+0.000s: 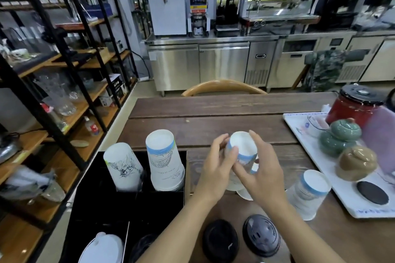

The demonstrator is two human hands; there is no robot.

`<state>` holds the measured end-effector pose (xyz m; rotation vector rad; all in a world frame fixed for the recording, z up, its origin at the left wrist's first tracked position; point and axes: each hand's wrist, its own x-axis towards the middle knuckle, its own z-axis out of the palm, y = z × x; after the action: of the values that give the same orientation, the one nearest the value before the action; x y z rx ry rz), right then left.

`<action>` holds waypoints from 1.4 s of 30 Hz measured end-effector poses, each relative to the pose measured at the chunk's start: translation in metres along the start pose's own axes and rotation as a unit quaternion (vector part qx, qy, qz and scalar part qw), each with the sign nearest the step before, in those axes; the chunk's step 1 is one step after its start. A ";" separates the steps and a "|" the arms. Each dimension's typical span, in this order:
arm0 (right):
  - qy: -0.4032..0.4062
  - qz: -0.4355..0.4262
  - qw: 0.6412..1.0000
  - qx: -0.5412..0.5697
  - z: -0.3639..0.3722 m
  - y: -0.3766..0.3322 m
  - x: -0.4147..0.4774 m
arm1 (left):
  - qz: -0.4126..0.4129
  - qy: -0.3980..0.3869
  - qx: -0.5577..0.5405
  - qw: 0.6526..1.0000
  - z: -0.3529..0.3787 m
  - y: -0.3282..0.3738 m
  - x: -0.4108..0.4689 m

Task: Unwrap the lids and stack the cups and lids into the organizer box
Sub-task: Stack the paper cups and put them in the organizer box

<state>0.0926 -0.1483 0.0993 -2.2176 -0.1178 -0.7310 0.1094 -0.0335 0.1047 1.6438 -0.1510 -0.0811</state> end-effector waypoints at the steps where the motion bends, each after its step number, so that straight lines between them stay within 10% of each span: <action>1: 0.026 -0.011 1.000 -0.005 -0.007 0.002 0.005 | -0.002 -0.004 -0.016 1.000 0.002 0.003 0.003; 8: 0.083 0.066 0.994 -0.038 -0.026 0.031 0.021 | -0.077 -0.013 -0.008 0.997 0.020 0.002 0.029; 23: -0.217 0.193 0.954 -0.077 0.019 0.100 -0.001 | -0.212 -0.122 0.026 0.969 0.047 -0.048 0.045; 42: -0.027 0.120 0.986 -0.109 -0.052 0.059 0.048 | -0.085 -0.080 -0.118 0.986 0.072 0.007 0.048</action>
<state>0.1263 -0.2328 0.1134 -2.4051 0.2087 -0.5730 0.1466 -0.1118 0.1080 1.4092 -0.1173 -0.3491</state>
